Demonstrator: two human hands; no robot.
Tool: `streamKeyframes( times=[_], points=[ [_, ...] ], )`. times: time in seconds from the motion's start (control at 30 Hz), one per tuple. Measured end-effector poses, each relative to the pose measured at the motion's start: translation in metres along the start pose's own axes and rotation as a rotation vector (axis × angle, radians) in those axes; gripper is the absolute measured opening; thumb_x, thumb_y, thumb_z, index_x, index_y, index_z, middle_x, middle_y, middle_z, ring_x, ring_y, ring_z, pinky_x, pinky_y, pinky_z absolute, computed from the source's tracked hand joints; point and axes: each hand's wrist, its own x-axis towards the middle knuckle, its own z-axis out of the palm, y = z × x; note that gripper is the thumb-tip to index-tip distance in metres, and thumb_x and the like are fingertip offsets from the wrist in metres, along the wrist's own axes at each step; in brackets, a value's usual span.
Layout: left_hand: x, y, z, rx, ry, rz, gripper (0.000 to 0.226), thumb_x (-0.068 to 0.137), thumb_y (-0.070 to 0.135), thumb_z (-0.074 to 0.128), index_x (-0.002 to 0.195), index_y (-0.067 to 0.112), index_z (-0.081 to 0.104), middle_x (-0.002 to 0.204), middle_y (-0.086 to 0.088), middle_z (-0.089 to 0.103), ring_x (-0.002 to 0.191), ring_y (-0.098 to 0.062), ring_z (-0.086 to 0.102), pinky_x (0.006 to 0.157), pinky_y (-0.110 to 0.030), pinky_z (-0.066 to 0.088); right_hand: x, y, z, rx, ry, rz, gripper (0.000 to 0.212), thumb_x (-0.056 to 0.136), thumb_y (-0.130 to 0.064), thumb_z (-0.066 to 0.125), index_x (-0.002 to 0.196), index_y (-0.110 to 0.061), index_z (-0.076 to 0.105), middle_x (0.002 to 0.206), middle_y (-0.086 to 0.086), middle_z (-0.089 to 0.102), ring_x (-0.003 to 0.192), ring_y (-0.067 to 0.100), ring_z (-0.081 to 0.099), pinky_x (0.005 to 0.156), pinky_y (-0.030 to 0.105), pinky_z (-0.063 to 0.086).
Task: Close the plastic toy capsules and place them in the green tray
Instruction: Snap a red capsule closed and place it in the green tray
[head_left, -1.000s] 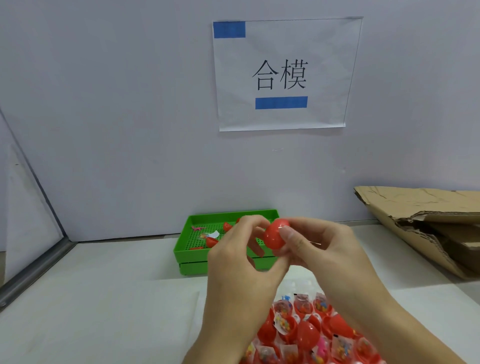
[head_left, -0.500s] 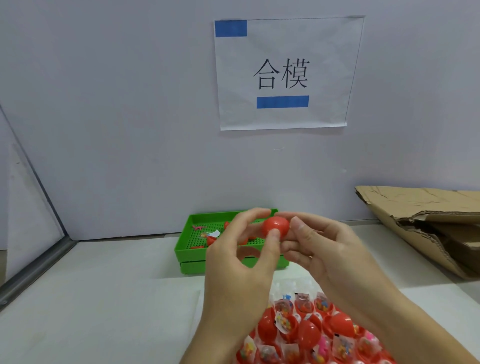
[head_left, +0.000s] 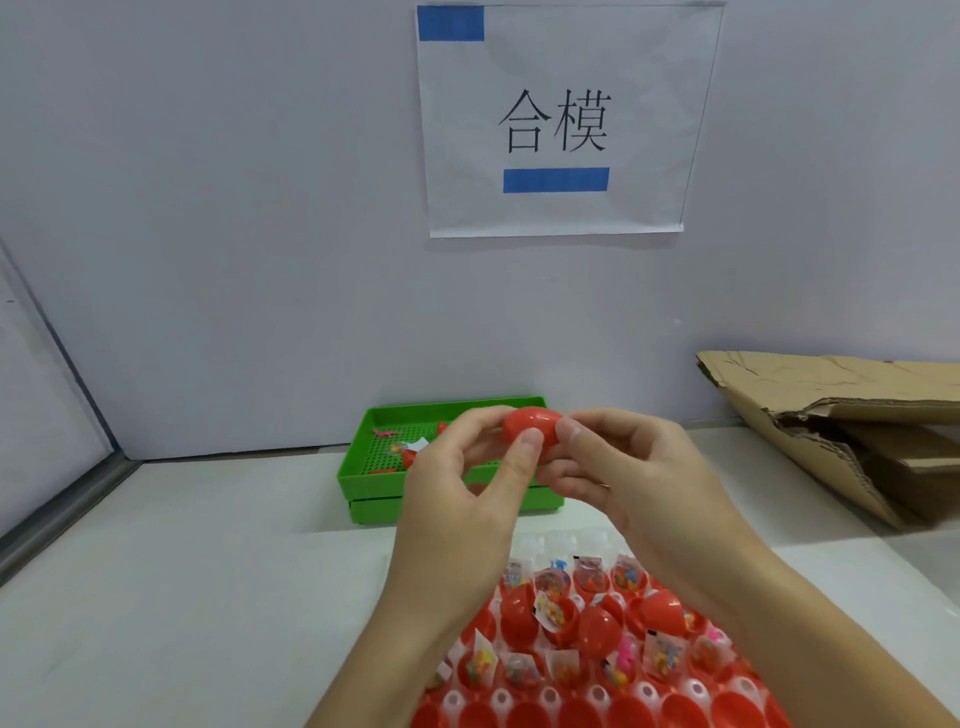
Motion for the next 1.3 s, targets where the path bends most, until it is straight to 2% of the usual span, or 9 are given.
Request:
streamKeyframes(
  times=[0.4,0.53,0.67,0.77,0.87,1.0,1.1,1.2,1.3],
  points=[
    [0.001,-0.006,-0.006,0.138,0.029,-0.152,0.044,0.075,0.071,0.046,0.092,0.036,0.068,0.090,0.020,0.073,0.089,0.011,0.063,0.088,-0.035,0.057,0.014,0.005,-0.002,-0.060,-0.041,0.042,0.016,0.092,-0.011,0.068,0.108,-0.008,0.071,0.087,0.007,0.078,0.081,0.020,0.076,0.073,0.021,0.057],
    [0.002,-0.002,-0.007,0.121,0.046,-0.202,0.053,0.070,0.079,0.038,0.096,0.038,0.062,0.094,0.022,0.069,0.091,0.016,0.059,0.093,-0.038,0.055,0.050,0.003,-0.031,0.460,0.259,0.210,0.021,0.099,-0.014,0.058,0.104,0.006,0.060,0.082,0.016,0.075,0.075,0.021,0.075,0.062,0.021,0.059],
    [0.002,0.004,-0.008,0.136,0.063,-0.180,0.053,0.073,0.077,0.034,0.094,0.038,0.063,0.094,0.037,0.064,0.089,0.015,0.059,0.090,-0.039,0.054,0.089,0.008,-0.078,0.579,0.657,0.282,0.025,0.103,-0.021,0.053,0.107,0.004,0.054,0.098,0.019,0.067,0.074,0.021,0.069,0.049,0.018,0.054],
    [0.003,0.005,-0.008,0.125,0.078,-0.186,0.054,0.072,0.077,0.034,0.093,0.037,0.064,0.093,0.036,0.065,0.089,0.014,0.060,0.091,-0.040,0.054,0.110,0.018,-0.106,0.653,0.777,0.318,0.032,0.103,-0.018,0.053,0.124,0.005,0.051,0.111,0.018,0.064,0.068,0.018,0.064,0.041,0.015,0.051],
    [0.004,0.004,-0.007,0.104,0.087,-0.198,0.054,0.071,0.075,0.035,0.093,0.036,0.066,0.093,0.033,0.066,0.088,0.012,0.061,0.092,-0.042,0.053,0.125,0.022,-0.124,0.742,0.874,0.294,0.030,0.104,-0.023,0.051,0.113,0.005,0.052,0.115,0.018,0.067,0.062,0.018,0.063,0.036,0.018,0.049],
    [0.003,0.005,-0.006,0.097,0.078,-0.199,0.056,0.071,0.077,0.036,0.094,0.036,0.067,0.097,0.031,0.067,0.089,0.011,0.061,0.091,-0.043,0.054,0.138,0.021,-0.137,0.928,1.017,0.168,0.035,0.107,-0.021,0.028,0.106,0.009,0.046,0.126,0.022,0.062,0.040,0.022,0.062,0.072,0.024,0.060],
    [0.001,0.006,-0.004,0.089,0.067,-0.208,0.058,0.070,0.078,0.036,0.093,0.035,0.069,0.096,0.031,0.068,0.089,0.011,0.062,0.090,-0.044,0.054,0.134,0.019,-0.136,0.932,1.022,0.227,0.047,0.105,-0.024,0.023,0.136,0.007,0.040,0.126,0.028,0.061,0.072,0.030,0.072,0.087,0.029,0.059],
    [0.000,0.008,-0.004,0.100,0.061,-0.217,0.057,0.069,0.077,0.037,0.091,0.036,0.069,0.093,0.030,0.068,0.087,0.010,0.062,0.089,-0.044,0.054,0.120,0.025,-0.122,0.710,0.834,0.333,0.044,0.104,-0.014,0.022,0.132,0.011,0.044,0.106,0.024,0.065,0.075,0.027,0.069,0.052,0.019,0.058],
    [0.001,0.008,-0.006,0.119,0.037,-0.220,0.050,0.070,0.072,0.041,0.090,0.036,0.070,0.091,0.028,0.069,0.085,0.008,0.063,0.087,-0.041,0.054,0.103,0.029,-0.106,0.477,0.576,0.419,0.031,0.102,-0.007,0.033,0.116,0.010,0.055,0.092,0.019,0.067,0.074,0.024,0.067,0.042,0.018,0.051]
  ],
)
